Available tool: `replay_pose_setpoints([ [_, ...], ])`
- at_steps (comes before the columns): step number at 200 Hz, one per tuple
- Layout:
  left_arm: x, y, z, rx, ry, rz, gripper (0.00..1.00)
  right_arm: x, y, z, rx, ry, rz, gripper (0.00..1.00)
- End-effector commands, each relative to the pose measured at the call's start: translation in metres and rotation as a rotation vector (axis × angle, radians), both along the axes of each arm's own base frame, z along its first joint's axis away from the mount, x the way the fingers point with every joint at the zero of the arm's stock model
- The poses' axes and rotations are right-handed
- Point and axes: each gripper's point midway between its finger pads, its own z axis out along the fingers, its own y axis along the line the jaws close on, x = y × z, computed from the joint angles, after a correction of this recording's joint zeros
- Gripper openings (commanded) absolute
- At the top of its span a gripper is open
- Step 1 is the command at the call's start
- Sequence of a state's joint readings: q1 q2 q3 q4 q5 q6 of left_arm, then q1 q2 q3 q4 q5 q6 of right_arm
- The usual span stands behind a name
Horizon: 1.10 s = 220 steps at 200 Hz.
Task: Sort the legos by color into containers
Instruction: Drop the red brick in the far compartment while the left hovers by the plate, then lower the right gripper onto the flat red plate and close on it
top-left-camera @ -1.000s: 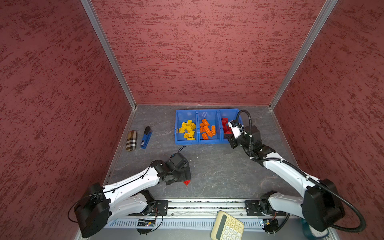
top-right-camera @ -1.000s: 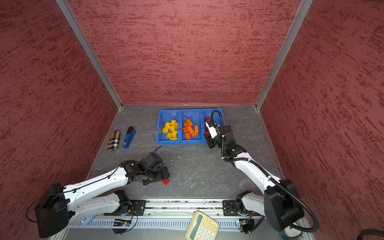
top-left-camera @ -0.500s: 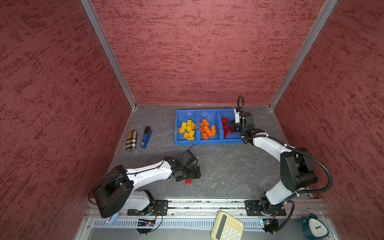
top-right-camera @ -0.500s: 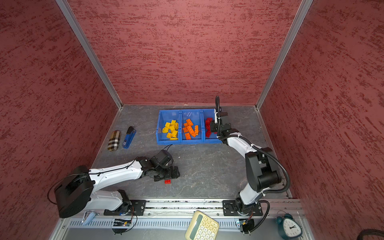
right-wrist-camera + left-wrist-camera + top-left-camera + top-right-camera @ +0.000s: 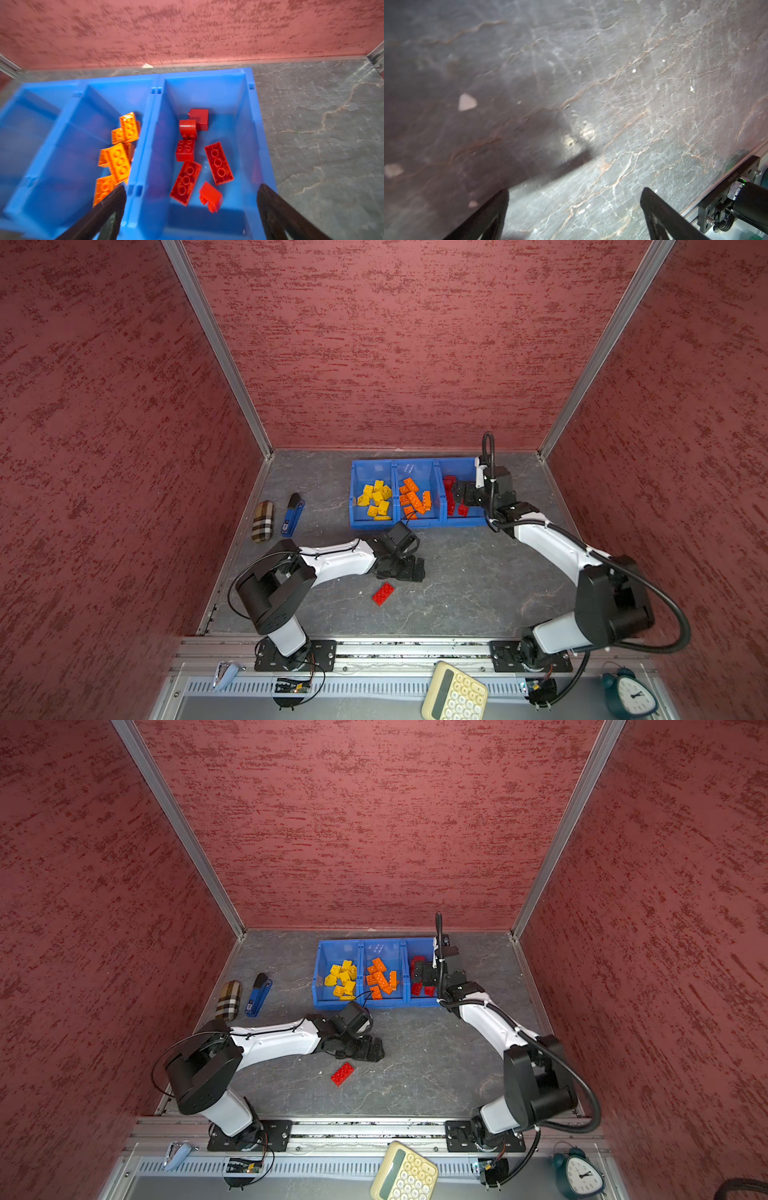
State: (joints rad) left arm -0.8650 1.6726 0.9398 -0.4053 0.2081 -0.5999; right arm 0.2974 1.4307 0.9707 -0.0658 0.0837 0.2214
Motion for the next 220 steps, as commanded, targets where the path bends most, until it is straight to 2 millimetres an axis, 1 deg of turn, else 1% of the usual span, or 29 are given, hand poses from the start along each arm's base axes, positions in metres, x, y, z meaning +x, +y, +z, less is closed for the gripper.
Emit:
replay_pose_setpoints([
  [1,-0.009,-0.002,-0.009,0.029,0.032,-0.078,1.0,-0.011,-0.012,0.028,0.068,-0.082,-0.073,0.99],
  [18,-0.008,0.002,-0.005,0.041,0.017,-0.072,1.0,-0.024,-0.021,0.034,0.086,-0.106,-0.112,0.99],
  [32,-0.006,0.009,0.0,0.039,-0.002,-0.046,1.0,-0.034,-0.018,0.034,0.104,-0.13,-0.078,0.99],
  [40,-0.004,0.012,0.005,0.03,-0.017,-0.03,1.0,-0.04,-0.013,0.032,0.121,-0.14,-0.037,0.99],
  [69,0.007,0.022,0.031,-0.015,-0.108,0.038,1.0,-0.062,0.042,0.03,0.182,-0.147,0.31,0.99],
  [88,0.018,0.037,0.045,-0.024,-0.16,0.125,1.0,-0.081,0.074,0.029,0.181,-0.171,0.503,0.99],
  [107,0.028,0.06,0.054,-0.014,-0.194,0.237,0.99,-0.106,0.109,0.025,0.106,-0.233,0.715,0.99],
  [126,0.035,0.096,0.056,0.022,-0.194,0.378,1.0,-0.135,0.143,0.015,0.008,-0.31,0.925,0.99],
  [139,0.038,0.121,0.059,0.039,-0.191,0.462,1.0,-0.147,0.161,0.006,-0.025,-0.313,1.022,0.99],
  [157,0.038,0.153,0.064,0.069,-0.192,0.551,0.99,-0.158,0.185,-0.013,-0.069,-0.264,1.143,0.99],
  [175,0.035,0.174,0.072,0.071,-0.206,0.607,1.0,-0.171,0.209,-0.036,-0.152,-0.21,1.263,0.99],
  [177,0.035,0.176,0.074,0.07,-0.209,0.613,1.0,-0.173,0.212,-0.036,-0.16,-0.213,1.274,0.99],
  [179,0.035,0.178,0.075,0.071,-0.211,0.618,0.99,-0.174,0.214,-0.043,-0.17,-0.194,1.287,0.99],
  [184,0.033,0.182,0.077,0.07,-0.215,0.633,0.99,-0.177,0.221,-0.051,-0.188,-0.176,1.32,0.99],
  [201,0.029,0.199,0.083,0.076,-0.231,0.681,1.0,-0.191,0.238,-0.074,-0.243,-0.113,1.431,0.99],
  [220,0.024,0.217,0.087,0.084,-0.246,0.74,0.99,-0.204,0.256,-0.098,-0.35,-0.089,1.559,0.99],
])
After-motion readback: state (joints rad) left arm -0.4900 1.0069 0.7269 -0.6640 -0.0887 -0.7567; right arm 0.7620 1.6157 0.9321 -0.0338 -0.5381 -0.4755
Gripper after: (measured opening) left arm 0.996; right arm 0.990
